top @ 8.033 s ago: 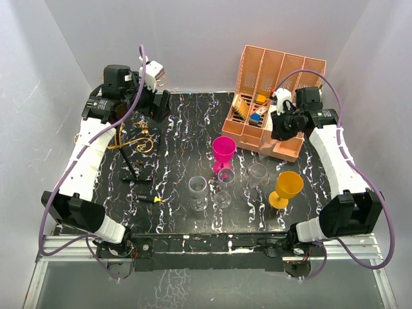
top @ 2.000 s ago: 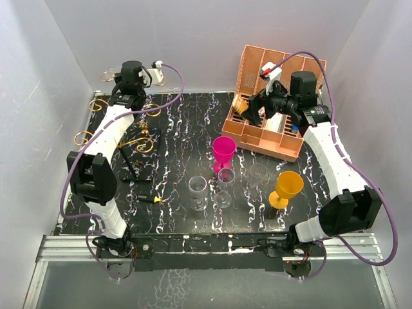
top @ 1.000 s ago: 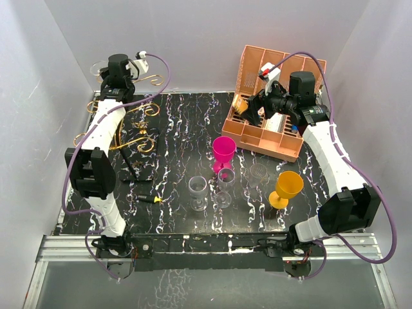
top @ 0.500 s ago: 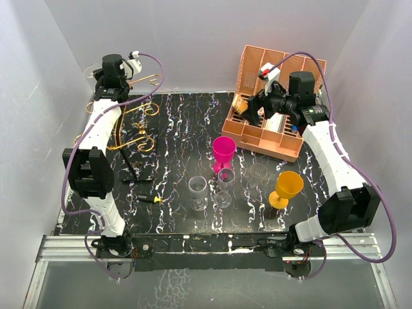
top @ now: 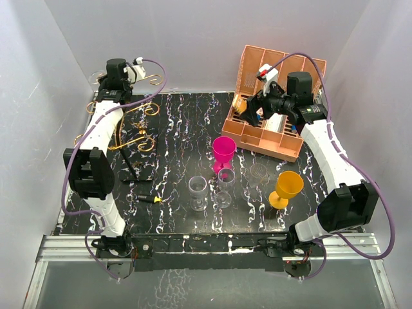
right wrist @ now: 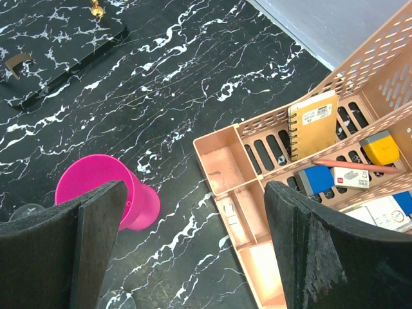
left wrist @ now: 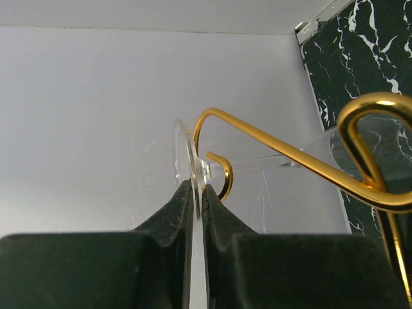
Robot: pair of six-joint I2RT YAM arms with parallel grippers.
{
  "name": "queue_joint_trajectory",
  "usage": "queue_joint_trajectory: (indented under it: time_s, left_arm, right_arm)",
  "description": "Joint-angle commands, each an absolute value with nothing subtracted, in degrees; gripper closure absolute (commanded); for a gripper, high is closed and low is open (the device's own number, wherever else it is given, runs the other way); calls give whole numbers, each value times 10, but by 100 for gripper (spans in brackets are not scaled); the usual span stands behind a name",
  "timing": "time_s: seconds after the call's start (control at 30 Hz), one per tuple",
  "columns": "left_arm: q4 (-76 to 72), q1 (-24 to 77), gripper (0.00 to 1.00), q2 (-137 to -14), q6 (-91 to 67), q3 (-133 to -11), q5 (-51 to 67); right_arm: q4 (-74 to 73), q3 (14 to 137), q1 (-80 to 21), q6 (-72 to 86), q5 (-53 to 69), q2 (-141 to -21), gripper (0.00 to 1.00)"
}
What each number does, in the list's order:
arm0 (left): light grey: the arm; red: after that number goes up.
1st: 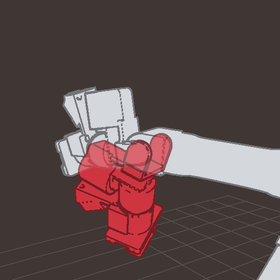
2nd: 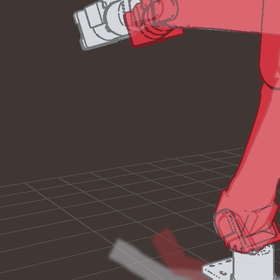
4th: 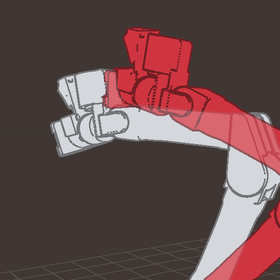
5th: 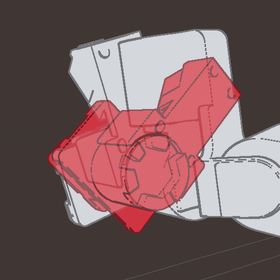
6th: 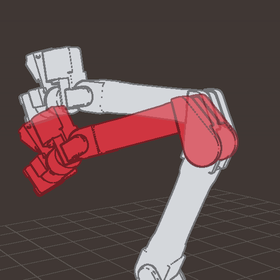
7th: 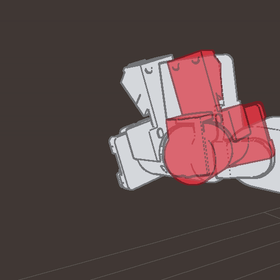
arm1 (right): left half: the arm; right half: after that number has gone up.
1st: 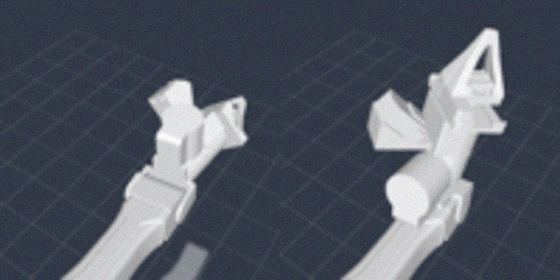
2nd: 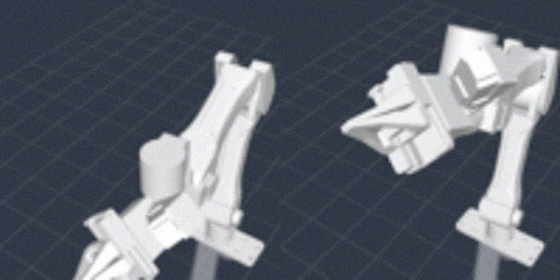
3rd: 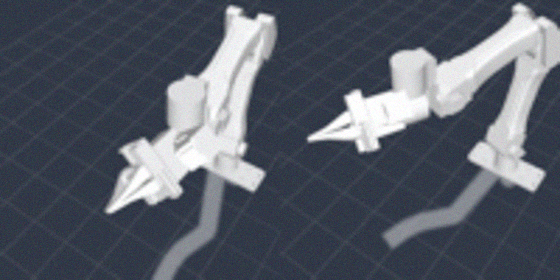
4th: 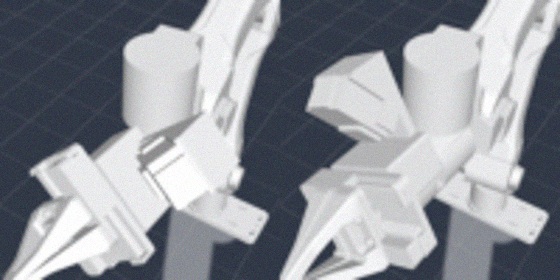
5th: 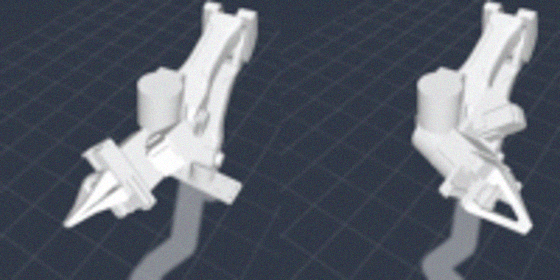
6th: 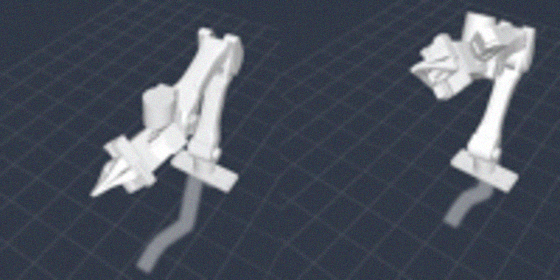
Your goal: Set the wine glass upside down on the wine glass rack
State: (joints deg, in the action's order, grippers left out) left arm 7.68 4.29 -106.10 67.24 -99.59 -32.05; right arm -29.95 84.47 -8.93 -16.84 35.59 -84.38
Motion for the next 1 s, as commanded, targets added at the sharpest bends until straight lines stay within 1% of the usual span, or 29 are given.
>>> queue_joint_trajectory:
  time_s: [0.0,0.43,0.67,0.97]
  left_arm:
    - [73,51,100,-1014,665,-993,-324]
    - [73,72,100,-1015,664,-985,-337]
    - [66,76,89,-1020,663,-983,-344]
    - [63,78,80,-1017,654,-980,-349]
  right_arm:
    - [-274,840,-93,-177,359,-843,3]
    - [-276,839,-93,-181,358,-841,3]
    - [-276,838,-93,-182,358,-840,3]
    - [-276,837,-96,-183,357,-842,3]
